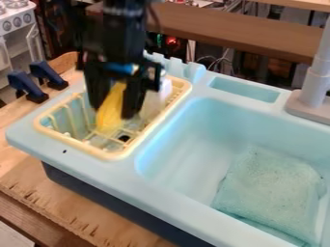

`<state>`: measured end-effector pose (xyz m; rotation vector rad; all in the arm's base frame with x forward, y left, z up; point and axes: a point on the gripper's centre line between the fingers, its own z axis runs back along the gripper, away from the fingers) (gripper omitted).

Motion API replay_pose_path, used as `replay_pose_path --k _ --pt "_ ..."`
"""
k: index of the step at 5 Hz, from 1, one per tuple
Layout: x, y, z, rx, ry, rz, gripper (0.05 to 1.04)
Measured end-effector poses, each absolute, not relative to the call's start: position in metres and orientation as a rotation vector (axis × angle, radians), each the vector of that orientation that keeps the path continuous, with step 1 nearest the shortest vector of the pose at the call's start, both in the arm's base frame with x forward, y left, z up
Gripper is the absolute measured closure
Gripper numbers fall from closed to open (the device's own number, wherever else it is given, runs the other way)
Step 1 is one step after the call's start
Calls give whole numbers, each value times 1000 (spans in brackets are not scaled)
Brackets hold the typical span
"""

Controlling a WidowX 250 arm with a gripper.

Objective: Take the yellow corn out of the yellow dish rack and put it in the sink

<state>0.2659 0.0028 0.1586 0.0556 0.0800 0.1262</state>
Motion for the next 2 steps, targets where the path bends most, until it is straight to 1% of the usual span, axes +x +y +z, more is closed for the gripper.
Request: replay_pose_path --k 1,2 --pt "257 -11 198 128 41 103 415" --pt "254 -35 203 76 40 70 415"
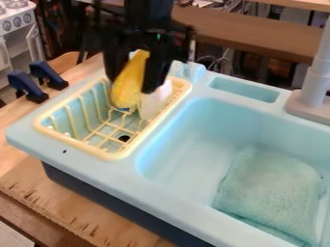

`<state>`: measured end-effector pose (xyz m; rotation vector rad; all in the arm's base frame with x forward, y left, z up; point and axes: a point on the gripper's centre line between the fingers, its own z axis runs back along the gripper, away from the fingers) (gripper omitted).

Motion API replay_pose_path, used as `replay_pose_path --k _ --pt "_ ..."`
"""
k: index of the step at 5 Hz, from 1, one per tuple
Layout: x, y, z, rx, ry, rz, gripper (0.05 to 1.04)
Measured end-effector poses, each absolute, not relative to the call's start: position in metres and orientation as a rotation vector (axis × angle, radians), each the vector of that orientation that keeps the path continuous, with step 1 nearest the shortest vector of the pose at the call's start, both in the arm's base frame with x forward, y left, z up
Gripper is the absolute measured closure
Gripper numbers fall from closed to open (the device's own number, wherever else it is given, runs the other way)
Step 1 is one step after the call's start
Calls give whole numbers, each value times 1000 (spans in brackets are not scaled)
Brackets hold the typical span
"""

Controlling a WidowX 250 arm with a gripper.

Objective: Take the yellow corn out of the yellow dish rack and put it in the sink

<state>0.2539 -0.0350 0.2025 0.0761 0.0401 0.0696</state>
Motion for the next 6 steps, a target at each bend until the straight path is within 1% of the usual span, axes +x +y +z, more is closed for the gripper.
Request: replay_pose_path --k 1,2,3,4,5,6 --pt "257 -69 187 -9 94 24 414" --pt "264 -83 168 -31 136 4 414" --pt "272 -82 154 -14 163 17 414" --pt "279 -86 148 20 168 -7 414" --pt "283 -87 143 45 153 16 415" --pt "282 -98 131 75 185 -14 414"
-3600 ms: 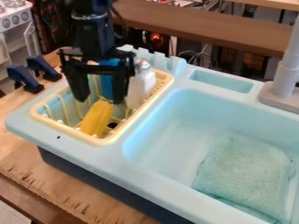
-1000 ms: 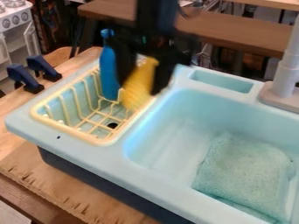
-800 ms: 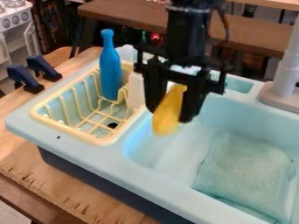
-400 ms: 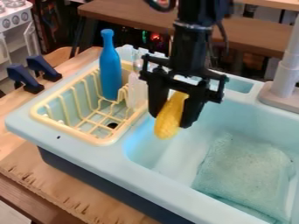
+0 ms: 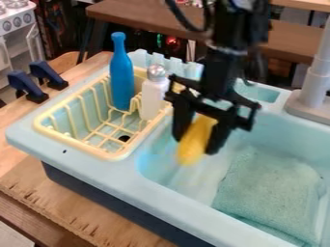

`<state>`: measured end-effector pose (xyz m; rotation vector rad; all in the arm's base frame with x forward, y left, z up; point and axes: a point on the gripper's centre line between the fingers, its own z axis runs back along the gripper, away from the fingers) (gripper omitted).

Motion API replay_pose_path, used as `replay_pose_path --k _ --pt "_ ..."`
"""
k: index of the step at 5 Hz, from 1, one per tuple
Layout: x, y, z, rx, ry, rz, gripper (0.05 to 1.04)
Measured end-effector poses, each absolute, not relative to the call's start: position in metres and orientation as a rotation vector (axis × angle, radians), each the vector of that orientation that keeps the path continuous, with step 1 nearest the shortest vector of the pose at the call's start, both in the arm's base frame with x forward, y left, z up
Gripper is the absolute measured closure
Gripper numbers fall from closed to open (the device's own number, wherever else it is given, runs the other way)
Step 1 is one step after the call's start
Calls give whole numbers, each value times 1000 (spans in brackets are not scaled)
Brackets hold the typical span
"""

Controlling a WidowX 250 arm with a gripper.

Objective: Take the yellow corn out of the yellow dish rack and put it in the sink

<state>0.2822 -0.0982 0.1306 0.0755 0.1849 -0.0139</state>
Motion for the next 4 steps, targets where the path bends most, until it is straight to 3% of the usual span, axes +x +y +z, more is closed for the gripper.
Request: replay_pose_path --k 2,3,4 --pt "288 -93 108 91 210 14 414" --pt "287 -91 98 120 249 42 345" --pt "290 -87 98 116 241 65 98"
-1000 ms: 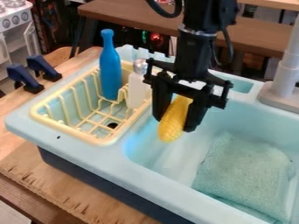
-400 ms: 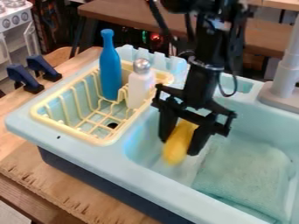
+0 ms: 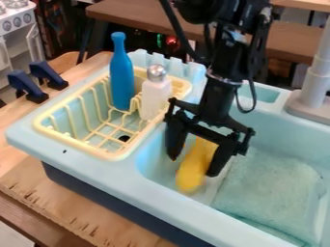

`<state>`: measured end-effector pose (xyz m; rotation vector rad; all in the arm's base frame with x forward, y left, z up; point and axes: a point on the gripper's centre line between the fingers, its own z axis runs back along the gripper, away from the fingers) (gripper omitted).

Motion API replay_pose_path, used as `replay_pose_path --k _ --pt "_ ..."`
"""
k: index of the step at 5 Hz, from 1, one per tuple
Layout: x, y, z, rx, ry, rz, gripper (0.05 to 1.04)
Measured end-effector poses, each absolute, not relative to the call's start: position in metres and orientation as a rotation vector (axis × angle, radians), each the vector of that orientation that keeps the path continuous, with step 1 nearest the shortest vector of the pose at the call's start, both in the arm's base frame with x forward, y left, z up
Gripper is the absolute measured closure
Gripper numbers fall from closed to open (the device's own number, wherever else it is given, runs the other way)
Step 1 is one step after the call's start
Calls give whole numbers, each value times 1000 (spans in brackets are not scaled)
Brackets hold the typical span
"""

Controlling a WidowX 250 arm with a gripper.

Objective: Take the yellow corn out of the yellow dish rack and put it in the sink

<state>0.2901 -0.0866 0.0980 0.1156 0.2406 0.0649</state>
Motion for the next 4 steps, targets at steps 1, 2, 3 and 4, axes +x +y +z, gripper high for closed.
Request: replay_pose_path --k 1,2,3,4 --pt "291 -94 102 97 229 35 77" --pt "291 -98 123 74 192 19 81" --pt "289 -108 172 59 63 -19 83" --pt "272 -107 212 30 -20 -17 83"
